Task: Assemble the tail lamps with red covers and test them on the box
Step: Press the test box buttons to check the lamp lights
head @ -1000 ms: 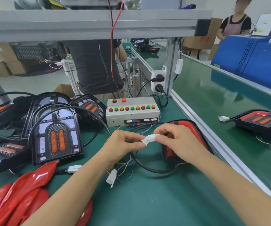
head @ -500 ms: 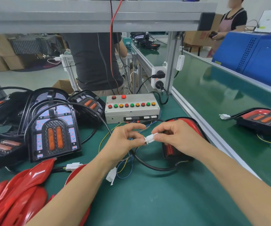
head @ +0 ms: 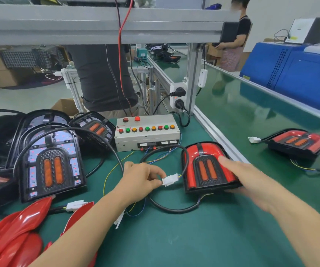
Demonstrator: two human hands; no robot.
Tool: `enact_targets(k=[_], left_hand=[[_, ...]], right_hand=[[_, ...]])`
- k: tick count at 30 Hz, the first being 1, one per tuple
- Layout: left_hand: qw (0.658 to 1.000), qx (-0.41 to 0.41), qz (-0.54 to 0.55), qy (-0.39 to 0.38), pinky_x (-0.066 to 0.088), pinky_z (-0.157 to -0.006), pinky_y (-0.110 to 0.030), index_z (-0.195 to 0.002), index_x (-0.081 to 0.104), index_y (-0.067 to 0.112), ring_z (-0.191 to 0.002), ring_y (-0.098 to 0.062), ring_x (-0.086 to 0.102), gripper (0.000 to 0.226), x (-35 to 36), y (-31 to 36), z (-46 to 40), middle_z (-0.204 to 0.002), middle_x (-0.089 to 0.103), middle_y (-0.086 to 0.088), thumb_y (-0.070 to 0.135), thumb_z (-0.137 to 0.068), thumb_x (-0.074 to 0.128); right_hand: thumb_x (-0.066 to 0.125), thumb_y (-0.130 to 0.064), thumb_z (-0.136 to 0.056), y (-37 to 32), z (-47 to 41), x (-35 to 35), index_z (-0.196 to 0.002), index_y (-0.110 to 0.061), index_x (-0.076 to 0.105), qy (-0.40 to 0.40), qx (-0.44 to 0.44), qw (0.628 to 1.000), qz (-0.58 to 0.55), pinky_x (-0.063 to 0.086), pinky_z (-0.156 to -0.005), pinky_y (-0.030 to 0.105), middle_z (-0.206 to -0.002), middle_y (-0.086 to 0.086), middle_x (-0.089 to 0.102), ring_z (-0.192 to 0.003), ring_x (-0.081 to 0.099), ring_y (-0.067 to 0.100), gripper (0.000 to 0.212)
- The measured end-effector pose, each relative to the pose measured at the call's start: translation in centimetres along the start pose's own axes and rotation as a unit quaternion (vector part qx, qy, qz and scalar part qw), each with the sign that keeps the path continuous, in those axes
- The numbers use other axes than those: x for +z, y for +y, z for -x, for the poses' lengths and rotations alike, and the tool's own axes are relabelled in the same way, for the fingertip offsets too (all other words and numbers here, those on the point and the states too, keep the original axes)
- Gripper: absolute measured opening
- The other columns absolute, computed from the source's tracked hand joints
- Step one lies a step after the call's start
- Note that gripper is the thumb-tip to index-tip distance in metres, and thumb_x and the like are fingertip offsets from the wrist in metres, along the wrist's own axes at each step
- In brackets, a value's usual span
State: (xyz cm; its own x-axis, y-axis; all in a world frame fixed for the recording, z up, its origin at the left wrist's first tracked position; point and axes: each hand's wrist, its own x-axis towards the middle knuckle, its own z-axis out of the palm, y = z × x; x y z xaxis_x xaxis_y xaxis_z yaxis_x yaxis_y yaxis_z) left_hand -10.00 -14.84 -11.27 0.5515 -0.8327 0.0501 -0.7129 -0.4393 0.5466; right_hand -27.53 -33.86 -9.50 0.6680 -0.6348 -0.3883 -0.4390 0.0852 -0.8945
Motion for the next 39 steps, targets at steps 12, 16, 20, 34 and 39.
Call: enact_targets(k=[12, 16, 20, 34, 39], left_hand=[[0.993, -0.001, -0.118, 0.0, 0.02, -0.093, -0.029, -0.101, 0.068, 0.04, -0.073, 0.001, 0.044, 0.018, 0.6, 0.1, -0.7, -0.067, 0.053, 0.019, 0.032, -0.087, 0.059], [0.995, -0.021, -0.017, 0.095, 0.013, -0.089, -0.023, -0.11, 0.066, 0.037, -0.11, -0.001, 0.045, 0.032, -0.9, -0.5, -1.5, -0.116, 0.059, 0.019, 0.02, -0.084, 0.06], [0.947, -0.169, -0.189, 0.196, 0.018, -0.101, -0.037, -0.134, 0.048, 0.026, -0.126, -0.022, 0.037, 0.055, -4.3, -3.0, -3.5, -0.136, 0.046, 0.0, 0.009, -0.082, 0.05], [0.89, -0.166, -0.398, 0.148, 0.02, -0.107, -0.049, -0.128, 0.048, 0.018, -0.118, -0.027, 0.042, 0.046, -5.4, -5.8, -7.5, -0.122, 0.049, -0.006, 0.015, -0.083, 0.051], [0.881, -0.164, -0.421, 0.14, 0.021, -0.103, -0.051, -0.124, 0.052, 0.019, -0.118, -0.028, 0.04, 0.04, -5.6, -6.0, -7.9, -0.121, 0.05, -0.007, 0.015, -0.084, 0.049]], right_hand=[[0.053, -0.035, -0.093, 2.6, -0.6, 0.9, -0.105, -0.021, 0.073, 0.008, -0.124, 0.959, -0.256, 0.05, -0.083, 0.038, -0.106, 0.005, 0.074, -0.093, 0.071, 0.017, 0.028], [0.042, -0.046, -0.097, 2.9, -0.9, 2.1, -0.095, -0.026, 0.076, -0.017, -0.107, 0.978, -0.178, 0.049, -0.079, 0.035, -0.098, 0.005, 0.076, -0.083, 0.072, 0.013, 0.039], [0.038, -0.048, -0.098, 2.8, -1.3, 1.9, -0.09, -0.033, 0.078, -0.04, -0.098, 0.978, -0.178, 0.049, -0.08, 0.036, -0.098, 0.004, 0.076, -0.084, 0.073, 0.012, 0.043], [0.041, -0.052, -0.088, 3.7, -1.1, 1.2, -0.108, -0.027, 0.074, -0.102, -0.102, 0.965, -0.218, 0.044, -0.091, 0.035, -0.115, 0.008, 0.071, -0.106, 0.067, 0.017, 0.045], [0.04, -0.052, -0.089, 4.0, -1.3, 1.2, -0.11, -0.023, 0.073, -0.088, -0.097, 0.967, -0.218, 0.044, -0.095, 0.036, -0.115, 0.009, 0.071, -0.11, 0.065, 0.021, 0.049]])
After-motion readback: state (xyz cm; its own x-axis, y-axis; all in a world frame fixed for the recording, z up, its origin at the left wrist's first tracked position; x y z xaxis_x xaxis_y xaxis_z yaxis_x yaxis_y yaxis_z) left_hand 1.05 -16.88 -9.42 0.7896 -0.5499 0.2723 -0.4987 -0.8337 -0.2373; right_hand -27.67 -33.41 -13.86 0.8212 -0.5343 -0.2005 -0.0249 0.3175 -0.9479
